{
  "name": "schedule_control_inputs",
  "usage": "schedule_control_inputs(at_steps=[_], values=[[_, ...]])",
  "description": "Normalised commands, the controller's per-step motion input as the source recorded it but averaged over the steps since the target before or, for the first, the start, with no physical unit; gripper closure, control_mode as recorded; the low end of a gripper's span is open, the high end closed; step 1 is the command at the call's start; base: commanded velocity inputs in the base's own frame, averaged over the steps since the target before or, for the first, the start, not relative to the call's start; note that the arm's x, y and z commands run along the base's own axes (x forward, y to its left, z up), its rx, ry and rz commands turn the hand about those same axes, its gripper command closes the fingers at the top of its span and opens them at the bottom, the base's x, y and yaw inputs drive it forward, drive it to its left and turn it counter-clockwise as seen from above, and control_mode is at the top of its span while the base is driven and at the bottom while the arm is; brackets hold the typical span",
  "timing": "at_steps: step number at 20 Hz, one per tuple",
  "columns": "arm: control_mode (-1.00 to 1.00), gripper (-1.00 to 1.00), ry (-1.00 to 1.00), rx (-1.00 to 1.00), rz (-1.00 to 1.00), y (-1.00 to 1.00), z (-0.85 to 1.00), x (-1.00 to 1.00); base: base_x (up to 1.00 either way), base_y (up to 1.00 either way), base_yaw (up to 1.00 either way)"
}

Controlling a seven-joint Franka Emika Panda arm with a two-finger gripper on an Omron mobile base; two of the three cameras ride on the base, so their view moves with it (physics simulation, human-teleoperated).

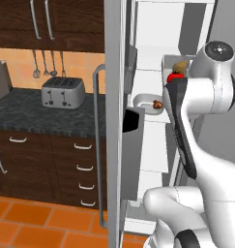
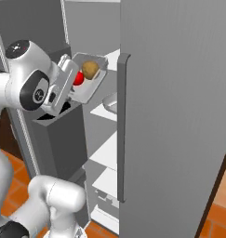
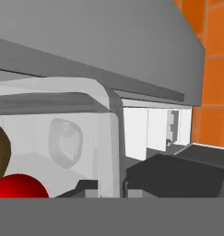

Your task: Take the meat container that has the chicken drumstick and place it on the second highest rack of the freezer. Then take the vegetable container that has the tomato and potato and place it on the highest rack of the freezer.

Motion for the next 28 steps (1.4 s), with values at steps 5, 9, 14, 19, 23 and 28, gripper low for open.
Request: schedule_control_inputs(at_steps=[5, 9, 14, 19, 23, 28], values=[[-1.0, 1.0, 0.07, 0.0, 0.0, -0.09, 0.26, 0.66, 0.0, 0.0, 0.0], [-1.0, 1.0, 0.02, 0.0, 0.0, 0.0, 0.07, 0.82, 0.0, 0.0, 0.0], [-1.0, 1.0, 0.0, 0.0, 0.01, -0.1, 0.0, 0.87, 0.0, 0.0, 0.0], [-1.0, 1.0, 0.01, 0.0, 0.0, -0.21, 0.0, 0.88, 0.0, 0.0, 0.0], [-1.0, 1.0, 0.07, 0.0, 0.0, -0.21, 0.0, 0.96, 0.0, 0.0, 0.0], [-1.0, 1.0, 0.08, 0.0, 0.0, -0.25, 0.04, 0.98, 0.0, 0.0, 0.0]])
